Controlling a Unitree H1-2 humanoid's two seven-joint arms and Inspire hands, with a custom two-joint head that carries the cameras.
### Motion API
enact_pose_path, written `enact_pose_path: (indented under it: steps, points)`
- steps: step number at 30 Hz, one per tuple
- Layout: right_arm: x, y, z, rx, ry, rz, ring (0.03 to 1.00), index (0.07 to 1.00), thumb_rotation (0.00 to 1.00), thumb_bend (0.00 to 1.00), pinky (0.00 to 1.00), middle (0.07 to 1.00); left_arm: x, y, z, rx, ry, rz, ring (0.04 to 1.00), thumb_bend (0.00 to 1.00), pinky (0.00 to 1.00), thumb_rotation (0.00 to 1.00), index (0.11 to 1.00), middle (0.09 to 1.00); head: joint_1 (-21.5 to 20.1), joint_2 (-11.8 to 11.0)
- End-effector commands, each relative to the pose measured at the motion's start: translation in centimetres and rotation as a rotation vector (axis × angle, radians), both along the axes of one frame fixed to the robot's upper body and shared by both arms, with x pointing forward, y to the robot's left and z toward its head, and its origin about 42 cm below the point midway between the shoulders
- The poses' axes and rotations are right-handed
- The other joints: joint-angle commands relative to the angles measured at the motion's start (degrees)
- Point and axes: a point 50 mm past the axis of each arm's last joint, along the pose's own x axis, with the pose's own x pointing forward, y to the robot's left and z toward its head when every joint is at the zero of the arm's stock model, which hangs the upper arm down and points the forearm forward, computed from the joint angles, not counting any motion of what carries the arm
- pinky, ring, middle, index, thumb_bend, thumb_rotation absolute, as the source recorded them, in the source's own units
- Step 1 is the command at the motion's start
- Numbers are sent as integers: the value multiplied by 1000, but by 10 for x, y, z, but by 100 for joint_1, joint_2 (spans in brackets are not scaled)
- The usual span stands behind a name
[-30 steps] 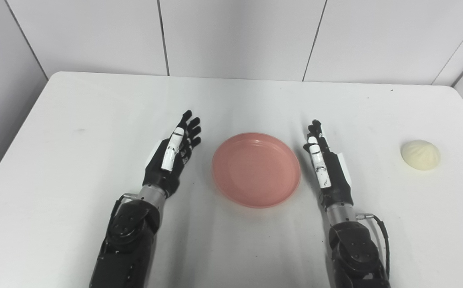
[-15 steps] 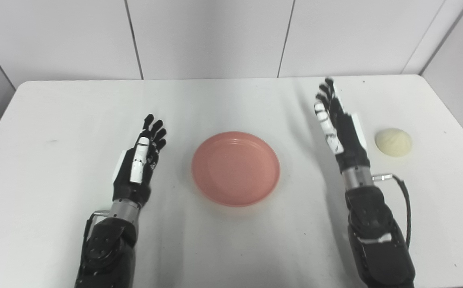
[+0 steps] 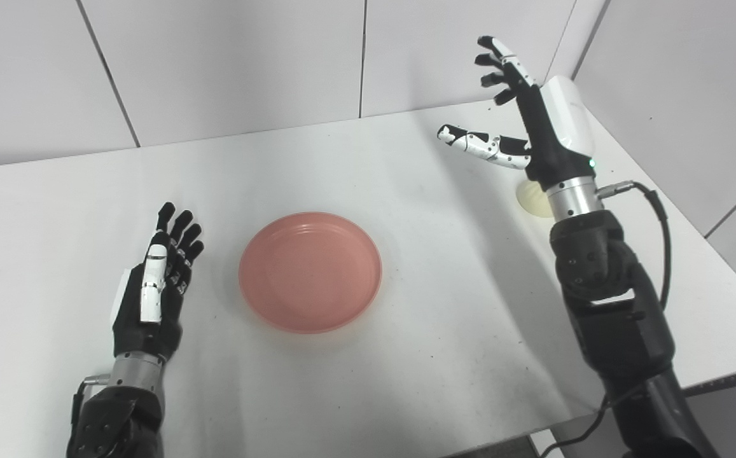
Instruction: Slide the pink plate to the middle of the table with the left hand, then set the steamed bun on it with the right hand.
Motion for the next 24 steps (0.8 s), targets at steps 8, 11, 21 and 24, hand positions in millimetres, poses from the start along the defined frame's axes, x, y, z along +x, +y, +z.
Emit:
enact_pose_path:
  steps: [8, 11, 21, 24]
  points:
    - [1, -46, 44, -165, 155, -134, 765, 870, 497, 812, 588, 890, -19, 28, -38, 26, 127, 20, 971, 417, 972, 1000, 997, 982, -181, 3]
    - [4, -59, 45, -200, 243, -190, 799, 882, 465, 842, 630, 904, -18, 30, -38, 24, 134, 17, 971, 426, 974, 1000, 999, 981, -212, 6]
    - [16, -97, 33, -270, 474, -328, 894, 894, 469, 956, 768, 918, -17, 35, -38, 23, 150, 3, 973, 429, 979, 1000, 1000, 983, -348, 33]
    - [19, -104, 29, -260, 532, -353, 902, 905, 486, 954, 740, 933, -16, 37, -38, 26, 150, 1, 967, 433, 972, 1000, 998, 978, -381, 47]
